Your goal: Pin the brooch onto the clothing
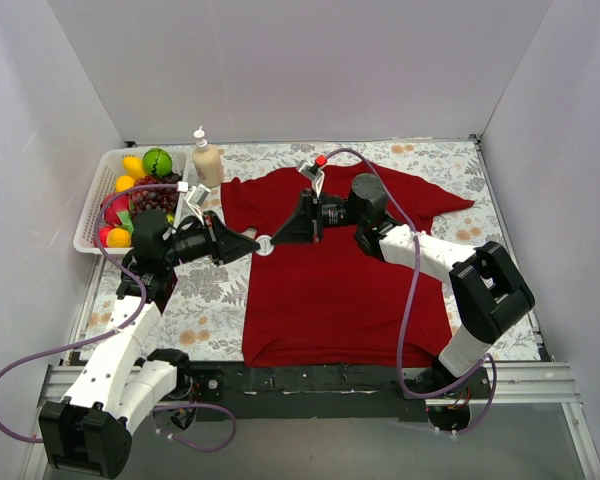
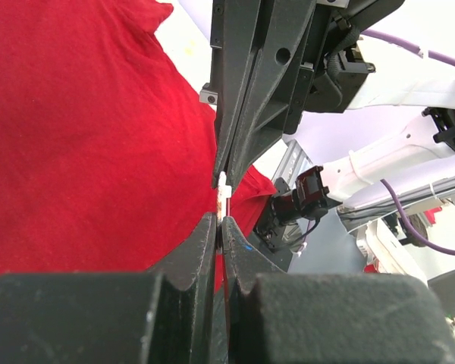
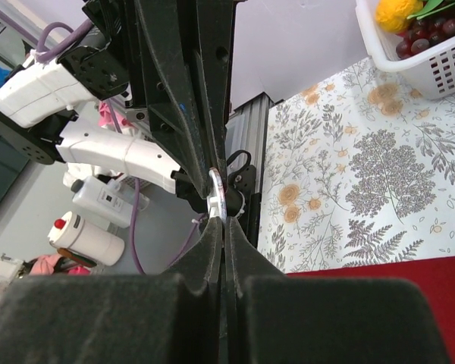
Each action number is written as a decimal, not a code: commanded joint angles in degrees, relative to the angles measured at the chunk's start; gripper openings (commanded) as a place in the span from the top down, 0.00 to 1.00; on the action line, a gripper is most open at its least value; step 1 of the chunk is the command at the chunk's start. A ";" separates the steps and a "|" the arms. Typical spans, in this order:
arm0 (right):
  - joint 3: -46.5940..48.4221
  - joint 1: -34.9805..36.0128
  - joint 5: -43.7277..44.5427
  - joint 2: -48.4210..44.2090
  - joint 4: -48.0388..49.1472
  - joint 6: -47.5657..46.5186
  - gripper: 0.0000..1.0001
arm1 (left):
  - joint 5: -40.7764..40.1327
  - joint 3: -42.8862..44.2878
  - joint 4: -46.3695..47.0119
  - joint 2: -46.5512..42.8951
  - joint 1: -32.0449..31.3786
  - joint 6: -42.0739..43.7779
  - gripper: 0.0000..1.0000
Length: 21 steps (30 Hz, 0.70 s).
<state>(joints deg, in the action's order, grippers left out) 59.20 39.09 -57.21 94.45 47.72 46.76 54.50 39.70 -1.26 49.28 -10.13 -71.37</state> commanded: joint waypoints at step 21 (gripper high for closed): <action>16.64 0.64 0.17 -4.98 -46.39 -36.38 0.99 | -1.07 4.59 -7.35 0.38 -0.15 7.12 0.21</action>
<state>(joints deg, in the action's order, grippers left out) 70.65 39.57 -54.46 92.58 12.40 21.78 52.36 41.91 -6.15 49.84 -10.20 -67.79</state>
